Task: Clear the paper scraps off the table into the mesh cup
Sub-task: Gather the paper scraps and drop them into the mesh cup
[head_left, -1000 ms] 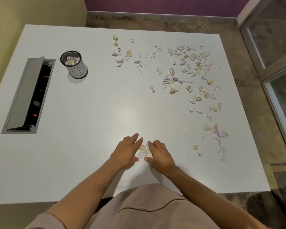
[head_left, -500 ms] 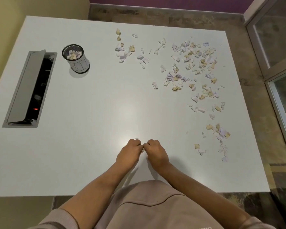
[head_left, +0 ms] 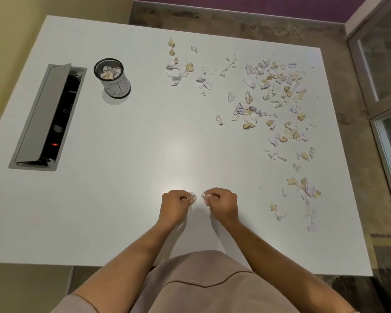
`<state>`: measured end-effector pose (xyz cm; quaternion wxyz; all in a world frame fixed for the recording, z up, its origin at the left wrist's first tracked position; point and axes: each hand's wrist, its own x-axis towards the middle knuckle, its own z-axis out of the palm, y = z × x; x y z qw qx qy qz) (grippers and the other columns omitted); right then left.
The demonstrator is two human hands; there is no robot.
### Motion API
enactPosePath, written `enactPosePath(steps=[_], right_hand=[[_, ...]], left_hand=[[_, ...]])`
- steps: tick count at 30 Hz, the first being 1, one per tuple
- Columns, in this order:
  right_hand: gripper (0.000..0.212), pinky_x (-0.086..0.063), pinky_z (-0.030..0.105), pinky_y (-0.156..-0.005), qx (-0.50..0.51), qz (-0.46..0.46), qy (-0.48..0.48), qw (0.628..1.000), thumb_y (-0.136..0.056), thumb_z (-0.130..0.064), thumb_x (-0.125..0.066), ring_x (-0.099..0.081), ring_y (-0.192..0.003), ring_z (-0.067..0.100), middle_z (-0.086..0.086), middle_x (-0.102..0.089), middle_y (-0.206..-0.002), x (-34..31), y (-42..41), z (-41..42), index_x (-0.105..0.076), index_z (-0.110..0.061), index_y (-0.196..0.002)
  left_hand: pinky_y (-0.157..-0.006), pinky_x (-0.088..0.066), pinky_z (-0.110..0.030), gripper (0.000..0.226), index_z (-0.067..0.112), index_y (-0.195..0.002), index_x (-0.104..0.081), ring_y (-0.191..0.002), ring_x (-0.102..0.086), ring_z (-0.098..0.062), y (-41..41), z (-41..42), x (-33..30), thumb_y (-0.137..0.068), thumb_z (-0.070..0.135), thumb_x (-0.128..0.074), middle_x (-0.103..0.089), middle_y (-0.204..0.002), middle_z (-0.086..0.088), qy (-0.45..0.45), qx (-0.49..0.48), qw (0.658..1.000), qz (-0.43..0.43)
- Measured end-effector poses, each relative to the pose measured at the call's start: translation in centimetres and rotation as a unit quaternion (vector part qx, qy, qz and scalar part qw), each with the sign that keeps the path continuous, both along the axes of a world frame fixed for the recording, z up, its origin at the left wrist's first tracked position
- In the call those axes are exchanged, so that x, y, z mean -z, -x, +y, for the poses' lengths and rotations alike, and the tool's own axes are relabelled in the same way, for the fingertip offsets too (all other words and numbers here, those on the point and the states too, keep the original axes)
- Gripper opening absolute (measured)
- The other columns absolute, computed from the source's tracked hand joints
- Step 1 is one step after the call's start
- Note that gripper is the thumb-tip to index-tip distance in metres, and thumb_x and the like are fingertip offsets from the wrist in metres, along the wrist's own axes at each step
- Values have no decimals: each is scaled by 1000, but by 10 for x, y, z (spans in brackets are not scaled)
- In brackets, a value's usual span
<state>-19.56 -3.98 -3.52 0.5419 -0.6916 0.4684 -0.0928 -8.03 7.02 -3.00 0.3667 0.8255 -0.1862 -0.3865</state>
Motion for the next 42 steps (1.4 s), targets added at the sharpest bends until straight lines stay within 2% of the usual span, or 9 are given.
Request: enactPosePath(steps=[4, 8, 12, 16, 20, 27, 33, 38, 42], right_hand=[[6, -60, 32, -73, 95, -46, -137, 985, -81, -6, -74, -73, -71, 25, 9, -75, -79, -6, -10, -12, -77, -7, -86], [7, -60, 35, -77, 133, -103, -210, 963, -82, -5, -73, -72, -77, 31, 17, -74, -82, -19, -30, -19, -77, -11, -84], [9, -60, 33, -77, 134, -139, -262, 946, -83, -4, -73, -71, -75, 26, 17, -74, -85, -35, -67, -23, -77, -11, -86], [10, -57, 23, -67, 131, -164, -281, 937, -82, -3, -73, -73, -76, 21, 10, -76, -84, -56, -118, -27, -76, -11, -88], [10, -56, 21, -71, 129, -201, -290, 927, -81, 1, -72, -73, -80, 19, 8, -76, -88, -73, -177, -32, -74, -6, -89], [12, -56, 20, -69, 123, -234, -292, 919, -82, 7, -69, -72, -74, 16, 10, -74, -82, -98, -279, -43, -72, -4, -84], [9, -56, 20, -68, 122, -240, -279, 922, -81, 5, -71, -71, -69, 14, 9, -73, -81, -101, -342, -52, -71, -2, -85], [9, -57, 21, -69, 117, -213, -250, 937, -79, 4, -74, -71, -69, 16, 10, -73, -80, -103, -383, -61, -72, -2, -86], [9, -59, 27, -74, 97, -170, -206, 959, -77, 1, -75, -71, -67, 19, 12, -73, -79, -103, -411, -69, -73, -6, -83]], left_hand=[[-64, -46, -8, 9, 26, -71, -78, -71, -67, 4, -19, 0, -5, -77, 19, -78, -74, -73, 15, 8, -83, 994, 65], [-75, -57, -26, 3, 6, -79, -77, -79, -72, -17, -44, -4, -17, -77, 6, -79, -76, -82, -8, 63, -191, 969, 146], [-61, -56, -21, 2, -5, -81, -72, -68, -69, -20, -77, -8, -36, -79, -7, -72, -74, -81, -18, 125, -247, 945, 175], [-55, -53, -16, 14, 6, -71, -73, -57, -69, -11, -122, -12, -53, -79, -5, -73, -74, -69, -2, 143, -253, 946, 145], [-77, -57, -27, 7, 15, -78, -76, -77, -74, -15, -175, -16, -61, -78, 8, -79, -77, -81, 1, 140, -262, 949, 105], [-79, -57, -25, 11, 16, -77, -74, -70, -73, -10, -268, -37, -87, -77, 6, -78, -77, -82, -2, 167, -316, 932, 55], [-70, -56, -24, 14, 20, -74, -71, -71, -70, -15, -348, -64, -98, -76, 9, -80, -74, -77, -1, 159, -325, 932, -9], [-47, -41, -4, 14, 18, -77, -68, -56, -59, -2, -393, -86, -102, -77, 9, -79, -64, -64, 10, 120, -304, 941, -82], [-69, -50, -19, 30, 13, -101, -65, -77, -64, -13, -411, -95, -100, -76, 5, -79, -67, -88, 0, 55, -248, 963, -92]])
